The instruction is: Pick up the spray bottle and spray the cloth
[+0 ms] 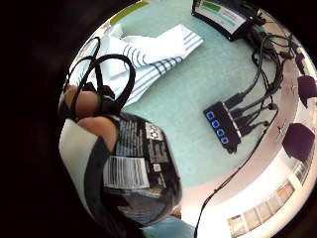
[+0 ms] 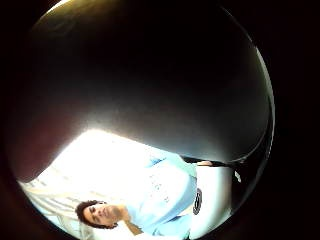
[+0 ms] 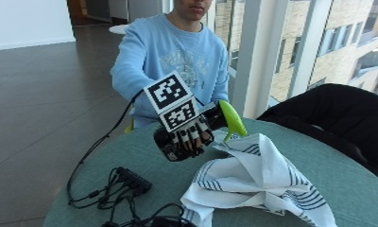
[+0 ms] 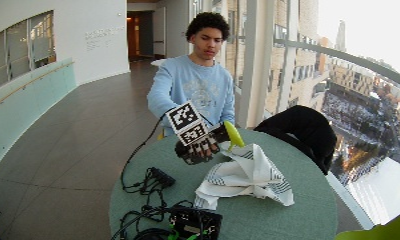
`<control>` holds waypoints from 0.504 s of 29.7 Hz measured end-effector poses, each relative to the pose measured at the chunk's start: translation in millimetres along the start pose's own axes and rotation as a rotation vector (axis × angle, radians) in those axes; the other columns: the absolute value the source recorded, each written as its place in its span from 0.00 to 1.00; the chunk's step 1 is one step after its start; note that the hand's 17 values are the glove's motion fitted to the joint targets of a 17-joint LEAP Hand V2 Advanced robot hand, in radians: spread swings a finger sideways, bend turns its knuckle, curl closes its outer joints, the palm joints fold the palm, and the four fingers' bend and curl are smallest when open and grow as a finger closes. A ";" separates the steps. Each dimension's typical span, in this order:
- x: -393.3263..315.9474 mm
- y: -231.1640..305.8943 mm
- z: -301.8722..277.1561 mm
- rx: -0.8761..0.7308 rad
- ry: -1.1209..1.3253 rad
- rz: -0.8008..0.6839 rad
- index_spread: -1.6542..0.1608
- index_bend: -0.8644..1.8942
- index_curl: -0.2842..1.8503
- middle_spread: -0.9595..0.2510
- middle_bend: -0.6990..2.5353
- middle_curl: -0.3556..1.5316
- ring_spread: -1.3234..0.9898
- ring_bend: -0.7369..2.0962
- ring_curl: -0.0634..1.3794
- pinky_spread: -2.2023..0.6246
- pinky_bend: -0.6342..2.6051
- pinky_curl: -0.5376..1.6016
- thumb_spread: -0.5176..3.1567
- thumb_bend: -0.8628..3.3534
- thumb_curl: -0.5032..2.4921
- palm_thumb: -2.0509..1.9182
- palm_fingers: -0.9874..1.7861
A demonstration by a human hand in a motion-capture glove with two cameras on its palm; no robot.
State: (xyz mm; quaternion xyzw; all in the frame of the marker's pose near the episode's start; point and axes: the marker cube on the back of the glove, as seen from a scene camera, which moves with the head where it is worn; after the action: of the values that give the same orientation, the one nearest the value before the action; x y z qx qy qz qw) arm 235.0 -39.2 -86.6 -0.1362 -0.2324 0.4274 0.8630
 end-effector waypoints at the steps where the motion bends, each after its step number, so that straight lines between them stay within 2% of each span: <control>1: 0.0 0.0 0.1 0.000 0.001 -0.001 0.78 0.36 0.30 0.74 0.29 0.42 0.54 0.43 0.31 0.76 0.31 0.43 0.35 0.20 0.38 0.76 0.77; 8: -4.2 1.8 1.2 0.013 -0.025 -0.025 0.78 0.36 0.30 0.74 0.29 0.42 0.54 0.43 0.31 0.76 0.31 0.43 0.35 0.20 0.38 0.76 0.77; 15: -36.8 18.6 -1.0 0.104 -0.160 -0.186 0.78 0.36 0.30 0.74 0.29 0.42 0.54 0.43 0.31 0.76 0.31 0.43 0.35 0.20 0.38 0.76 0.77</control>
State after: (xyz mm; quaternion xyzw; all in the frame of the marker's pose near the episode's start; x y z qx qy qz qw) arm 203.6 -57.5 -106.0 -0.0344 -0.2896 0.3663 0.8836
